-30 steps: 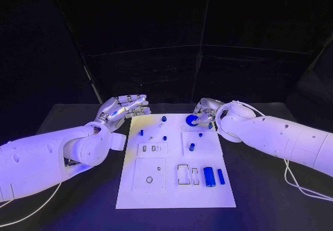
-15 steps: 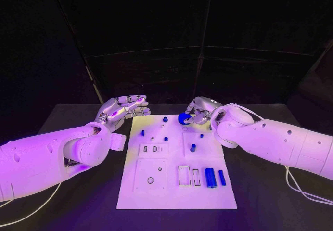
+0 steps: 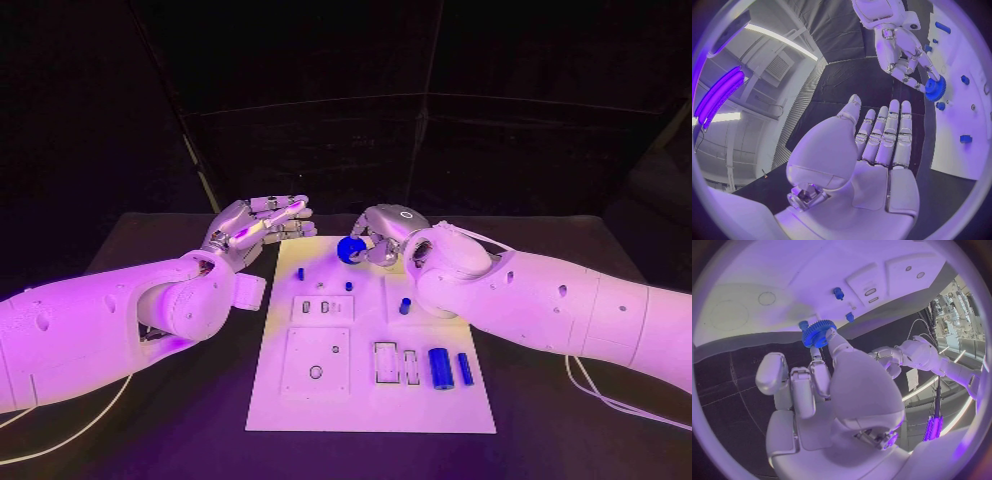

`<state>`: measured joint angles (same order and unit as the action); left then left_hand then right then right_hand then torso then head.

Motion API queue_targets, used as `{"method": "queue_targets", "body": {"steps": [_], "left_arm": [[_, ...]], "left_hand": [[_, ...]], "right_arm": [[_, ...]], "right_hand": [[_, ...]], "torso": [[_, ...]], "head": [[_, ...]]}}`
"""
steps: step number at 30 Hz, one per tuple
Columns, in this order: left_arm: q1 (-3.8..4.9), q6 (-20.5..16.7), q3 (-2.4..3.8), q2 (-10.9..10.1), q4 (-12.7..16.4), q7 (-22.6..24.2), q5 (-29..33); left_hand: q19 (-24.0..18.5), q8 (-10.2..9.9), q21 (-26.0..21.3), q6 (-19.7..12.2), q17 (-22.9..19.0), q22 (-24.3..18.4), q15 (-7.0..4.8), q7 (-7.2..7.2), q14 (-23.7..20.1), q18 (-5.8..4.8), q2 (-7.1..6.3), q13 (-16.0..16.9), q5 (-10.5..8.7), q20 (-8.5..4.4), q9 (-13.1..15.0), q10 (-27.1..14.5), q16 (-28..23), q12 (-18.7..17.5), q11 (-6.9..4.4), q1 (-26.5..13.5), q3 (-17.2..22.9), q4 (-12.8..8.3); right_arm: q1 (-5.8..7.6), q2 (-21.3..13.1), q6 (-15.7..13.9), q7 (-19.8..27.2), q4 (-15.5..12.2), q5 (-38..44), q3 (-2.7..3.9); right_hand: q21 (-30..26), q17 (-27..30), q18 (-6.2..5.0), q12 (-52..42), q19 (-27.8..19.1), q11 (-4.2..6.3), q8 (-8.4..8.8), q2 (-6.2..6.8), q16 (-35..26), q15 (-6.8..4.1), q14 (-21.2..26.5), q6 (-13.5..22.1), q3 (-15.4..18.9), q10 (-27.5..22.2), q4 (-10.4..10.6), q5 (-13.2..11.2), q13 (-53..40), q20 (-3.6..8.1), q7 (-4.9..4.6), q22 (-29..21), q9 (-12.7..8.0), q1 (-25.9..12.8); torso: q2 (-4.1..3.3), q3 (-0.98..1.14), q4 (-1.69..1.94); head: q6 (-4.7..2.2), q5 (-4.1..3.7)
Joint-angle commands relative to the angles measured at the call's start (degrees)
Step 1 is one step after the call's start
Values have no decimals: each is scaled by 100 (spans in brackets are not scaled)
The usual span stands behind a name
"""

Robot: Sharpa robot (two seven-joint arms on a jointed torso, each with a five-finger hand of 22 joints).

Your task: Assemble the parts on the task board

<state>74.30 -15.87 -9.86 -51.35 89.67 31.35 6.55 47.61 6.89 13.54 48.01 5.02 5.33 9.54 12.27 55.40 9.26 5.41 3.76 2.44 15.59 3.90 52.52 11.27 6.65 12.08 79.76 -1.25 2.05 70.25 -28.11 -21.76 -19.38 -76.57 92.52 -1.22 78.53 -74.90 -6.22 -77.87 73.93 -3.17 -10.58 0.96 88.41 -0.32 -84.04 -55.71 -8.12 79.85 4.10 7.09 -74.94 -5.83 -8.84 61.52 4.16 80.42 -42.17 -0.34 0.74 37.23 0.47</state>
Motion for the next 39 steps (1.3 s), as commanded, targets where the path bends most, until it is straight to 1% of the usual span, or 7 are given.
{"method": "queue_targets", "body": {"steps": [1,7,15,20,26,35,39], "left_arm": [[7,53,5,8,-7,39,-28],[9,42,5,29,-23,47,-28],[11,31,6,40,-38,47,-28],[13,36,6,59,-44,45,-28],[14,37,6,68,-52,43,-28],[17,48,6,85,-60,30,-28],[18,75,6,90,-59,6,-28]], "left_hand": [[36,-38,-37,44,-8,-10,-7,309,29,109,28,-7,23,-1,-8,19,-27,-35,10,-16,26,-3],[37,-39,-38,44,-8,-11,-7,309,29,109,27,-7,23,-1,-8,19,-28,-36,10,-15,27,-6],[37,-39,-38,44,-8,-11,-7,309,29,109,27,-7,23,-1,-8,19,-28,-36,10,-15,27,-6],[37,-39,-38,44,-8,-11,-7,309,29,109,27,-7,23,-1,-8,19,-28,-36,10,-15,27,-6],[37,-42,-41,44,-10,-13,-6,309,28,108,22,-7,23,-1,-8,19,-32,-40,11,-13,28,-14],[37,-43,-42,44,-10,-14,-6,310,27,108,22,-7,23,-1,-8,19,-32,-40,11,-13,28,-14],[38,-45,-44,43,-11,-15,-5,311,27,108,20,-7,22,-1,-8,18,-35,-43,12,-18,27,-15]], "right_arm": [[-1,108,-4,-68,99,321,-12],[-24,356,131,-82,380,341,-30],[-31,530,283,-89,575,346,-35],[-35,601,450,-90,652,346,-37],[-41,649,562,-101,719,346,-47],[-42,685,681,-106,762,346,-117],[-43,703,675,-127,793,346,-125]], "right_hand": [[32,-1195,74,-15,30,-14,24,30,30,-42,-524,-82,-37,23,-8,36,-49,27,62,4,8,-55],[33,-1197,74,-11,32,-16,33,37,30,-41,-525,-77,-39,21,-6,35,-46,27,59,6,5,-66],[35,-1197,75,-5,33,-21,56,51,30,-38,-525,-64,-47,16,-4,33,-41,26,52,8,-2,-88],[33,-1200,75,4,30,-28,82,70,31,-33,-526,-46,-53,10,-4,24,-35,23,45,2,-9,-109],[31,-1198,74,11,27,-34,101,84,30,-28,-525,-33,-57,4,-3,21,-29,21,37,-1,-13,-126],[29,-1197,74,29,23,-45,140,129,30,-18,-525,-12,-61,-11,-8,-14,-14,12,26,-4,-19,-159],[25,-1189,73,67,16,-63,192,151,26,-5,-523,46,-74,-45,-9,-28,24,2,5,-14,-28,-184]], "torso": [[1,-1,-12],[1,-2,-6],[1,-3,-10],[0,-2,-9],[4,0,-17],[4,6,-15],[2,-1,-11]], "head": [[-4,8],[13,5],[26,16],[48,-3],[69,37],[99,41],[91,29]]}}
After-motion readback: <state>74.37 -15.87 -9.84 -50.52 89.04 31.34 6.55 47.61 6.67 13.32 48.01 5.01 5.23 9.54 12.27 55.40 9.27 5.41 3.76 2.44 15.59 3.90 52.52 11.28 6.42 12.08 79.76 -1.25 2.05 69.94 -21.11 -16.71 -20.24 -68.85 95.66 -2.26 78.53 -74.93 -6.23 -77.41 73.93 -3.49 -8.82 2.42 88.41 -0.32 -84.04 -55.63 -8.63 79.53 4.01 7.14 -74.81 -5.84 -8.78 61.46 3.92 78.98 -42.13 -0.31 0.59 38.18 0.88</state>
